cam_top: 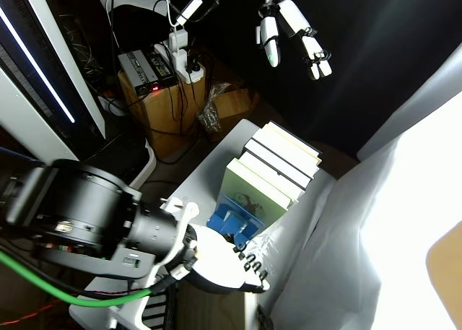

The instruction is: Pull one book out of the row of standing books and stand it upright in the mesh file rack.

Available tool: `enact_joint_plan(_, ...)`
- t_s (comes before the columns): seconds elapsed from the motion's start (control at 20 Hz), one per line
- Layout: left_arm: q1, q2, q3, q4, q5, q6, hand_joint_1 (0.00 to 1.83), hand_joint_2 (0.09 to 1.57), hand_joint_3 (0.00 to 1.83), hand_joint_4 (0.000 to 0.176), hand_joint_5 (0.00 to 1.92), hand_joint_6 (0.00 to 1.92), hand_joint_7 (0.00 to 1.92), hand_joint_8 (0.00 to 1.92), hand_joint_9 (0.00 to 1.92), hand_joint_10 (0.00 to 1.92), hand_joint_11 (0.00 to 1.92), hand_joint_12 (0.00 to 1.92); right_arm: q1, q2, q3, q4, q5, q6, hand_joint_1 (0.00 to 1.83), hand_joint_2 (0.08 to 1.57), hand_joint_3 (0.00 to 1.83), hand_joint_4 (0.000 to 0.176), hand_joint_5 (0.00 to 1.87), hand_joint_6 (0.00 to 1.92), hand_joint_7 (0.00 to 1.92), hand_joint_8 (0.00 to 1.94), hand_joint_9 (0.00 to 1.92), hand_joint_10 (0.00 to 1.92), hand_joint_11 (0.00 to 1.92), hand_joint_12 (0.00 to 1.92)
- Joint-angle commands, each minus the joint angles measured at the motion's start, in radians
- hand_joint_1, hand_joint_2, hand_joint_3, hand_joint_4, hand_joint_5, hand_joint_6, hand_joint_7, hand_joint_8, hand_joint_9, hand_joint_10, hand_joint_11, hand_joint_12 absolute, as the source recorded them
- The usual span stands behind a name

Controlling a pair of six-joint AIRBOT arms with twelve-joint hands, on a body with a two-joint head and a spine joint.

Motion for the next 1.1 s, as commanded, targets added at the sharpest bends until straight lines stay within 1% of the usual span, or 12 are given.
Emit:
enact_joint_plan(0.0, -0.001, 0.004, 0.001, -0.037, -0.121, -0.009, 0.5, 1.37, 0.0, 0.0, 0.18, 0.01, 0.03, 0.0, 0.0, 0.0, 0.0, 0.0, 0.026, 0.033, -0.009, -0.022, -0.106, -0.006, 0.64, 0.99, 0.0, 0.023, 0.0, 0.0, 0.0, 0.0, 0.0, 0.0, 0.0, 0.0)
enact_joint_plan(0.3, 0.008, 0.012, -0.037, -0.046, -0.157, -0.009, 0.49, 1.37, 0.0, 0.0, 0.16, 0.0, 0.04, 0.0, 0.0, 0.0, 0.0, 0.0, 0.134, 0.259, -0.328, 0.1, -0.153, -0.013, 0.35, 1.22, 0.04, 0.0, 0.0, 0.0, 0.0, 0.0, 0.0, 0.0, 0.0, 0.0)
enact_joint_plan(0.45, 0.01, 0.015, -0.055, -0.057, -0.188, -0.012, 0.49, 1.38, 0.0, 0.0, 0.09, 0.0, 0.02, 0.0, 0.0, 0.0, 0.0, 0.0, 0.139, 0.325, -0.388, 0.75, -0.095, -0.496, 0.14, 1.26, 0.03, 0.0, 0.0, 0.0, 0.0, 0.0, 0.0, 0.0, 0.0, 0.0)
enact_joint_plan(0.5, 0.006, 0.016, -0.059, -0.057, -0.196, -0.014, 0.48, 1.38, 0.0, 0.004, 0.05, 0.0, 0.0, 0.0, 0.0, 0.0, 0.0, 0.0, 0.132, 0.33, -0.375, 0.972, -0.045, -0.601, 0.15, 1.25, 0.02, 0.024, 0.0, 0.0, 0.0, 0.0, 0.0, 0.0, 0.0, 0.0)
enact_joint_plan(0.55, 0.001, 0.017, -0.063, -0.057, -0.207, -0.016, 0.46, 1.38, 0.0, 0.022, 0.01, 0.0, 0.0, 0.0, 0.0, 0.0, 0.0, 0.0, 0.104, 0.33, -0.352, 1.196, 0.01, -0.681, 0.17, 1.26, 0.02, 0.021, 0.0, 0.0, 0.0, 0.0, 0.0, 0.0, 0.0, 0.0)
enact_joint_plan(0.6, -0.006, 0.017, -0.064, -0.052, -0.214, -0.02, 0.38, 1.4, 0.01, 0.051, 0.0, 0.0, 0.0, 0.0, 0.0, 0.0, 0.0, 0.0, 0.069, 0.326, -0.328, 1.421, 0.091, -0.789, 0.13, 1.24, 0.01, 0.09, 0.0, 0.0, 0.0, 0.0, 0.0, 0.0, 0.03, 0.02)
enact_joint_plan(0.7, -0.025, 0.019, -0.066, -0.022, -0.214, -0.029, 0.34, 1.41, 0.01, 0.071, 0.0, 0.0, 0.0, 0.0, 0.0, 0.0, 0.0, 0.0, -0.001, 0.332, -0.316, 1.66, 0.187, -0.875, 0.08, 1.27, 0.0, 0.123, 0.0, 0.0, 0.0, 0.0, 0.0, 0.0, 0.0, 0.25)
enact_joint_plan(0.75, -0.041, 0.019, -0.068, 0.001, -0.214, -0.035, 0.31, 1.41, 0.01, 0.075, 0.0, 0.0, 0.0, 0.0, 0.0, 0.0, 0.0, 0.0, -0.04, 0.347, -0.333, 1.797, 0.23, -0.951, 0.02, 1.3, 0.0, 0.078, 0.0, 0.0, 0.0, 0.0, 0.0, 0.0, 0.0, 0.05)
enact_joint_plan(0.85, -0.079, 0.018, -0.075, 0.058, -0.216, -0.046, 0.18, 1.4, 0.0, 0.086, 0.0, 0.0, 0.0, 0.0, 0.0, 0.0, 0.0, 0.0, -0.121, 0.392, -0.386, 2.008, 0.313, -1.091, 0.03, 1.31, 0.0, 0.047, 0.0, 0.0, 0.0, 0.0, 0.0, 0.0, 0.0, 0.0)
enact_joint_plan(0.95, -0.125, 0.01, -0.079, 0.137, -0.2, -0.064, 0.14, 1.41, 0.0, 0.077, 0.0, 0.0, 0.0, 0.0, 0.0, 0.0, 0.0, 0.0, -0.199, 0.43, -0.432, 2.181, 0.399, -1.206, 0.05, 1.31, 0.0, 0.02, 0.0, 0.0, 0.0, 0.0, 0.0, 0.0, 0.0, 0.0)
enact_joint_plan(1.0, -0.146, 0.004, -0.079, 0.171, -0.19, -0.073, 0.16, 1.39, 0.0, 0.087, 0.0, 0.0, 0.0, 0.0, 0.0, 0.0, 0.0, 0.0, -0.235, 0.445, -0.451, 2.25, 0.437, -1.25, 0.11, 1.29, 0.0, 0.031, 0.0, 0.0, 0.0, 0.0, 0.0, 0.0, 0.0, 0.0)
enact_joint_plan(1.05, -0.173, -0.006, -0.077, 0.222, -0.174, -0.086, 0.19, 1.38, 0.0, 0.06, 0.0, 0.0, 0.0, 0.0, 0.0, 0.0, 0.0, 0.0, -0.279, 0.462, -0.475, 2.331, 0.491, -1.303, 0.17, 1.28, 0.0, 0.023, 0.0, 0.0, 0.0, 0.0, 0.0, 0.0, 0.0, 0.0)
